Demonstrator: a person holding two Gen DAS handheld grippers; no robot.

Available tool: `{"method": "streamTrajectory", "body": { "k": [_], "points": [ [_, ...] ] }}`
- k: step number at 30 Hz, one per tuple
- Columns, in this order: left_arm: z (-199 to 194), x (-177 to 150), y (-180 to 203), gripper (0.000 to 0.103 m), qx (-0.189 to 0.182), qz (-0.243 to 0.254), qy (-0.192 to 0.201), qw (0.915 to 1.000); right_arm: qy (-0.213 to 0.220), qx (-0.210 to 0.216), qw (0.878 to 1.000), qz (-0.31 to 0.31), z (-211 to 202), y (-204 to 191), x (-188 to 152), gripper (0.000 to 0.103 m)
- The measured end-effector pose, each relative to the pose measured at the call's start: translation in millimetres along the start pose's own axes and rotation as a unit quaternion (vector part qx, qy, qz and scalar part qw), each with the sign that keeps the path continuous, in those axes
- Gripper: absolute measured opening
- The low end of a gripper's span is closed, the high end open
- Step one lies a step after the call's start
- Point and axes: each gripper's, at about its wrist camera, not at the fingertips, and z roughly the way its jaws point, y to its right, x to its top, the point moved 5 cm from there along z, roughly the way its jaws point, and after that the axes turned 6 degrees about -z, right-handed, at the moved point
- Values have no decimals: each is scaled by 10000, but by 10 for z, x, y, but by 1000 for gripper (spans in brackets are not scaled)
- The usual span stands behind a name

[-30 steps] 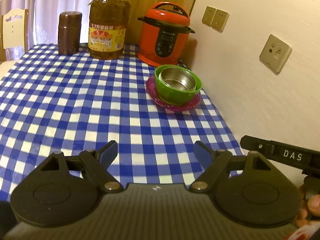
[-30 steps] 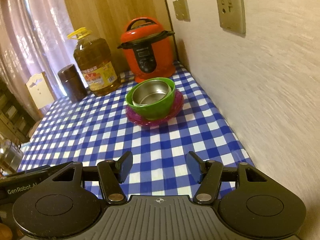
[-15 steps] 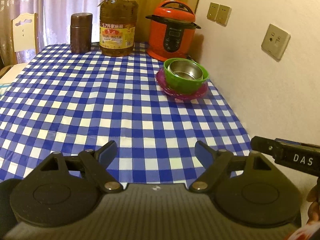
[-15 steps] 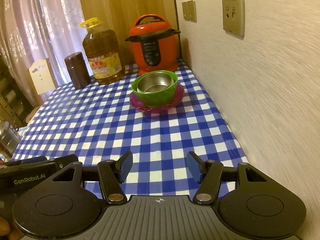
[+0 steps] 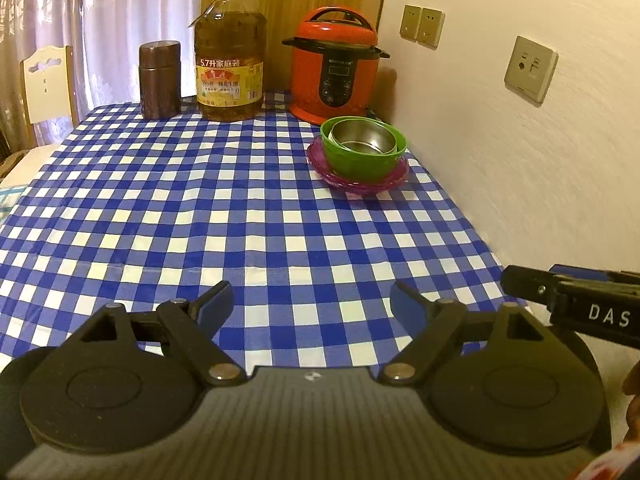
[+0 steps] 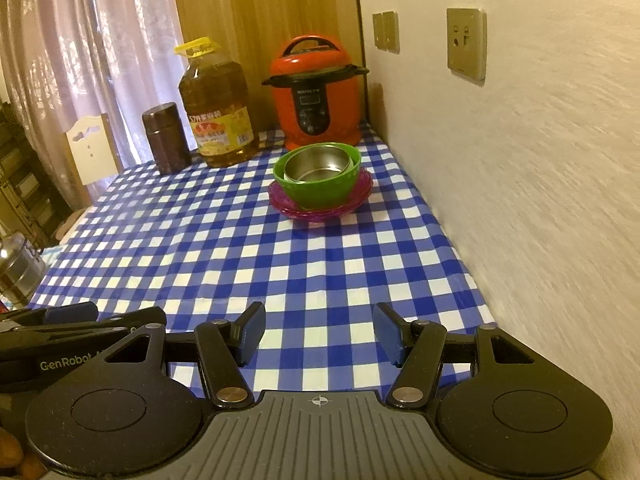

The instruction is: Organize plates and bowls

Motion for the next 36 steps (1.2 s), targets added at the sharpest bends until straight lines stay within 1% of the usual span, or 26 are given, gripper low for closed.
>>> {"method": "streamTrajectory", "body": {
  "k": [15, 22, 36],
  "points": [
    [-155, -79, -23, 84, 63, -9, -37, 10000, 101, 29, 9998, -191, -160, -58, -84, 60],
    [-153, -83, -22, 84, 61, 3, -33, 10000, 48, 11, 9998, -198, -158, -52, -134, 60],
    [-196, -85, -30, 84, 26, 12, -42, 10000, 13, -59, 9999, -128, -115, -17, -120, 60]
  ]
}}
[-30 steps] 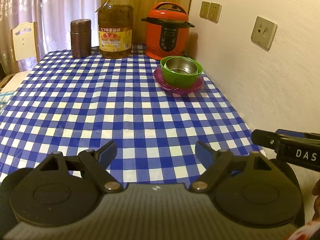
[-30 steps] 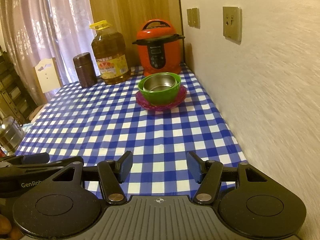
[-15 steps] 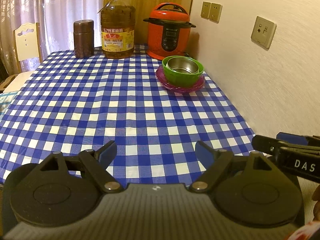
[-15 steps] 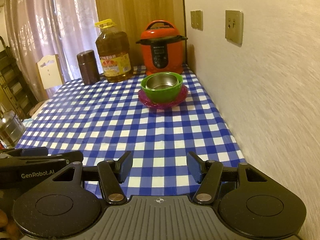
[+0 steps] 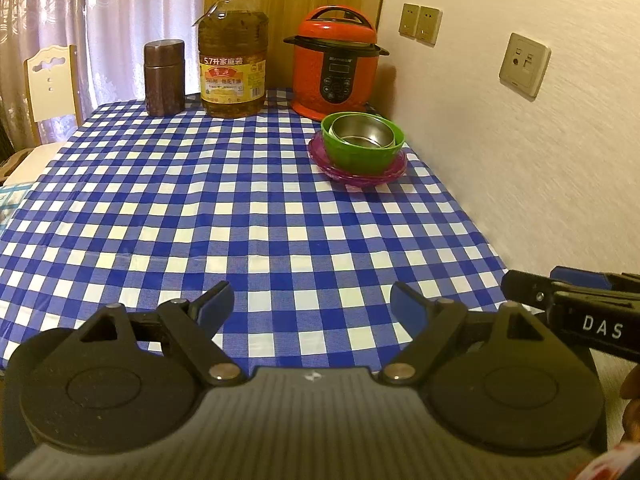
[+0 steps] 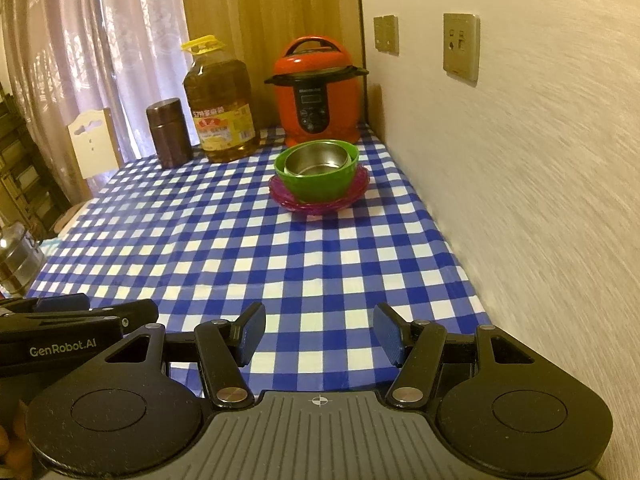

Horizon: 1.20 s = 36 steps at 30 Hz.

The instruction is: Organize plates and bowls

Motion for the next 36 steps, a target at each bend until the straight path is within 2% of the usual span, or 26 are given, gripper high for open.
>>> {"method": "streamTrajectory", "body": {
  "k": [36],
  "points": [
    [5, 5, 41, 84, -16, 25, -4, 10000, 28, -27, 10000, -9, -9, -10, -5, 60]
  ]
}}
